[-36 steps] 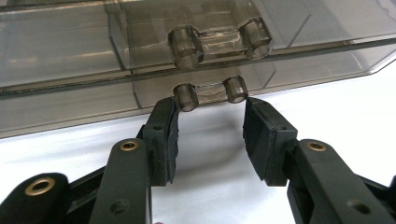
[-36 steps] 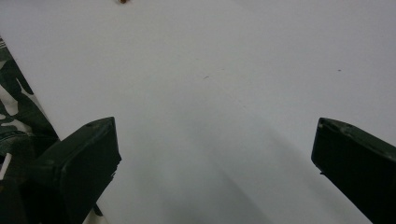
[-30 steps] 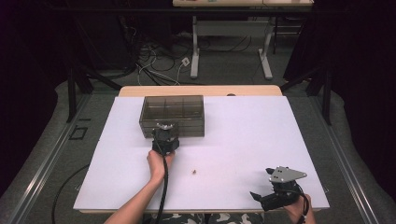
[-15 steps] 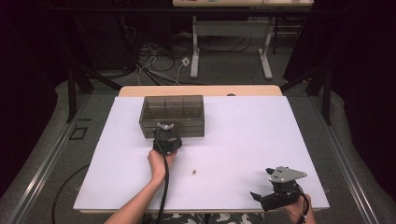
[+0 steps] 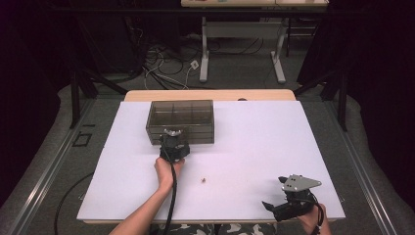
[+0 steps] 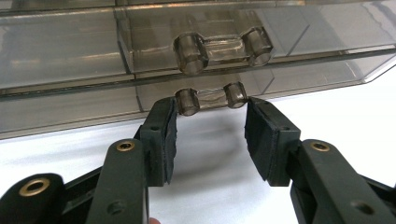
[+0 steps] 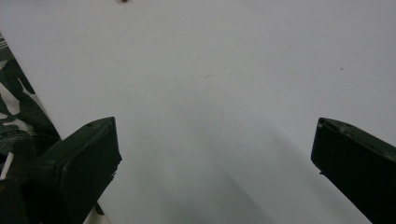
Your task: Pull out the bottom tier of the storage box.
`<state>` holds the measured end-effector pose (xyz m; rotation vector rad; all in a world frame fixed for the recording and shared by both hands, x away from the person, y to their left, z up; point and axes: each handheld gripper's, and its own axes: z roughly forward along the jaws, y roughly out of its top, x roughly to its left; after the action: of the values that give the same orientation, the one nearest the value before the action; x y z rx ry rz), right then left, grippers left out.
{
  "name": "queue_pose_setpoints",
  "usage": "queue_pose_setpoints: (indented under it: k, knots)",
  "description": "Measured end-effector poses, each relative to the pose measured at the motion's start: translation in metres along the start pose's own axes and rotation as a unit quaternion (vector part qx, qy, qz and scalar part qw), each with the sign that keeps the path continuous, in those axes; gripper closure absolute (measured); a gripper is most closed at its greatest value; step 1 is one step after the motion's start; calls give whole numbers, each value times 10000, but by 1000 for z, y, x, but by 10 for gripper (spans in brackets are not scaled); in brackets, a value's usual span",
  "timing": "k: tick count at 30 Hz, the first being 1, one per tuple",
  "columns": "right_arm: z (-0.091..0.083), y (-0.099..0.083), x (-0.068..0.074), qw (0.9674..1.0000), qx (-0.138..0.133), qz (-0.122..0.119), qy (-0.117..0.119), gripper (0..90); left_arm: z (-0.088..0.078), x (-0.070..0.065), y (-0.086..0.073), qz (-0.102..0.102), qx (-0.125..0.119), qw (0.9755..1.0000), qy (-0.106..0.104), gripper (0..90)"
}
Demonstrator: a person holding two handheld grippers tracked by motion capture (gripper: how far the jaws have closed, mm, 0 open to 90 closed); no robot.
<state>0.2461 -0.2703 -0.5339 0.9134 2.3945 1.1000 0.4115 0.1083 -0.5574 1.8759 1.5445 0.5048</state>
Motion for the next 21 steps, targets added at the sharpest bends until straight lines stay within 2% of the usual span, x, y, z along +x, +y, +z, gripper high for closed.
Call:
queue_pose_setpoints:
  k: [9, 10, 11, 12, 13, 14, 15, 21]
  knots:
    - [0, 0, 0, 10000, -5, -8, 2, 4, -2, 1, -1, -48, -3, 10000, -27, 553]
    - [0, 0, 0, 10000, -4, -16, 8, 5, -3, 1, -1, -80, -59, 9999, -27, 553]
    - [0, 0, 0, 10000, -9, -9, -12, 5, -8, 1, 1, -9, -230, 9997, 106, 648]
    - [0, 0, 0, 10000, -9, -9, -12, 5, -8, 1, 1, -9, -230, 9997, 106, 668]
    - [0, 0, -1, 10000, -18, -17, 5, 5, -8, 4, 2, -96, -238, 9997, -37, 668]
    - [0, 0, -1, 10000, -17, -19, 0, 5, -7, 5, 2, -130, -195, 9996, -123, 632]
    - [0, 0, 0, 10000, 1, -10, -6, 4, -6, 4, 1, -121, -152, 9997, -121, 561]
    - [-1, 0, 0, 10000, -1, 15, 22, 4, -1, 0, -2, -80, -80, 9999, -61, 503]
